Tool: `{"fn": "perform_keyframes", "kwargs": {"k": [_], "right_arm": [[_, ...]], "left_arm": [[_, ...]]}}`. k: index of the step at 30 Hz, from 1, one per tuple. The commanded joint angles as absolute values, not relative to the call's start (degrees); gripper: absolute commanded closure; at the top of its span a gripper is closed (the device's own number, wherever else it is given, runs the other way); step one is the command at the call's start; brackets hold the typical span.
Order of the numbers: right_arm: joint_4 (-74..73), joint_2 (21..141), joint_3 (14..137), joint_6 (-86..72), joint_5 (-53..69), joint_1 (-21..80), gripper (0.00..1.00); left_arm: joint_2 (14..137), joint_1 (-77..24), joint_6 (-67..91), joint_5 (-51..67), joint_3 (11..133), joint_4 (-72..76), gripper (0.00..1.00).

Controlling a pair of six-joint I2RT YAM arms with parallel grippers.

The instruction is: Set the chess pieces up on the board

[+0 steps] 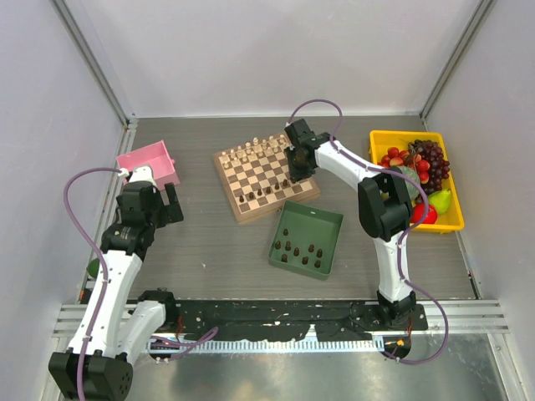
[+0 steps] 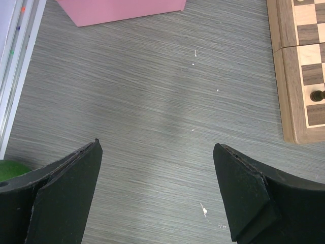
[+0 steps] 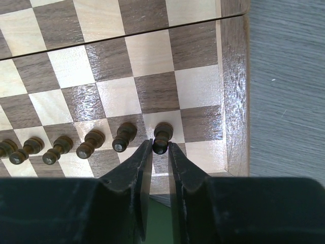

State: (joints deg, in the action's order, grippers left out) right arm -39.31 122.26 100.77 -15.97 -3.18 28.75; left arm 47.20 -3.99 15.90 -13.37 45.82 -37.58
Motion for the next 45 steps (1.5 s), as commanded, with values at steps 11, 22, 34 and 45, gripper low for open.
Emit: {"fn": "perform_keyframes", "kwargs": {"k": [11,22,34,45], "right_arm": [[-40.69,118.92,103.36,-16.08,-3.16,28.65,0.62],[-39.12,103.28,94.59,-18.10,-3.35,29.00,0.59],[-36.74,91.76,75.08,-22.14,-2.63,40.07,0.57],[-35.86,95.18,69.26,-23.38,-0.88,42.80,0.57]], "left_arm": [[47.11,-3.69,15.29,-12.22,47.20,-36.48,0.01],[46.94,-3.60,15.38,-12.39,47.29,-36.74,0.01],[46.50,-3.60,15.38,-12.39,47.11,-36.74,0.01],[46.85,-3.69,15.38,-12.22,47.20,-36.65,0.01]]}}
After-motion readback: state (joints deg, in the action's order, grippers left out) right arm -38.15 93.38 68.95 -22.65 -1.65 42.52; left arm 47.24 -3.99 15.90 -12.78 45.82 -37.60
